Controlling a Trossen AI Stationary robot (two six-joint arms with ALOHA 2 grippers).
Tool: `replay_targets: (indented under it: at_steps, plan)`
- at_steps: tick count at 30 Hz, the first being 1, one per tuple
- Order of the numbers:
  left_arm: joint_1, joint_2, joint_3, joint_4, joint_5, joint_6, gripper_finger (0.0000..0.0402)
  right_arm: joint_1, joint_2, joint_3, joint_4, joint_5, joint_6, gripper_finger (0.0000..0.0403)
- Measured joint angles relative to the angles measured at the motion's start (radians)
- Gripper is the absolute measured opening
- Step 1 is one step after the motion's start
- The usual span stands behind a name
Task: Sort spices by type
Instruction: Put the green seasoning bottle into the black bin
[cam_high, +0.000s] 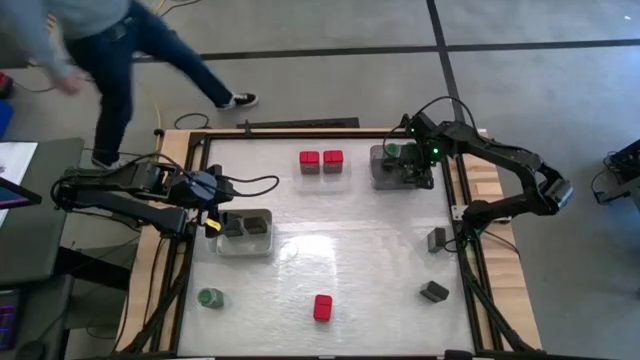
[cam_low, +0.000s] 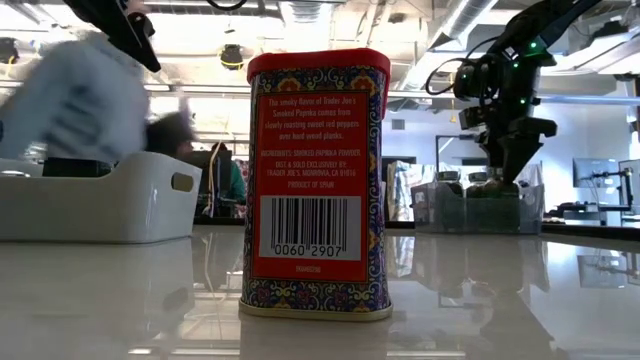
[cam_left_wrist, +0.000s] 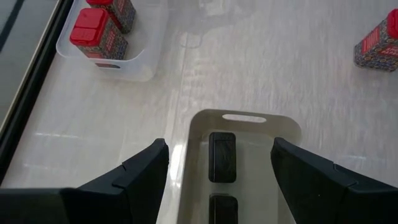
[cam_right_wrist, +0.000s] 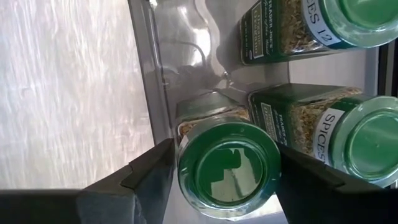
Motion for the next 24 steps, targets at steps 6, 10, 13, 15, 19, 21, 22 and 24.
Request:
replay_targets:
  at_steps: [6, 10, 13, 15, 19, 21, 22, 24]
  plan:
    - [0.000, 0.000, 0.000, 0.000, 0.000, 0.000, 0.0269, 0.000, 0.000, 0.000, -0.015, 0.025, 0.000, 0.0276]
    - [0.000, 0.000, 0.000, 0.000, 0.000, 0.000, 0.0269, -0.001, 0.000, 0.000, -0.018, 0.031, 0.000, 0.0276]
    - [0.000, 0.000, 0.000, 0.000, 0.000, 0.000, 0.0269, -0.001, 0.000, 0.000, -0.015, 0.031, 0.000, 0.0276]
    - [0.000, 0.000, 0.000, 0.000, 0.000, 0.000, 0.0269, -0.001, 0.000, 0.000, -0.015, 0.031, 0.000, 0.0276]
    - [0.000, 0.000, 0.000, 0.000, 0.000, 0.000, 0.0269, -0.001, -0.003, 0.000, -0.015, 0.032, 0.000, 0.0276]
    - [0.000, 0.000, 0.000, 0.000, 0.000, 0.000, 0.0269, -0.001, -0.010, 0.000, -0.015, 0.032, 0.000, 0.0276]
    - [0.000, 0.000, 0.000, 0.000, 0.000, 0.000, 0.0269, -0.001, -0.014, 0.000, -0.015, 0.033, 0.000, 0.0276]
    - [0.000, 0.000, 0.000, 0.000, 0.000, 0.000, 0.0269, -0.001, -0.021, 0.000, -0.016, 0.033, 0.000, 0.0276]
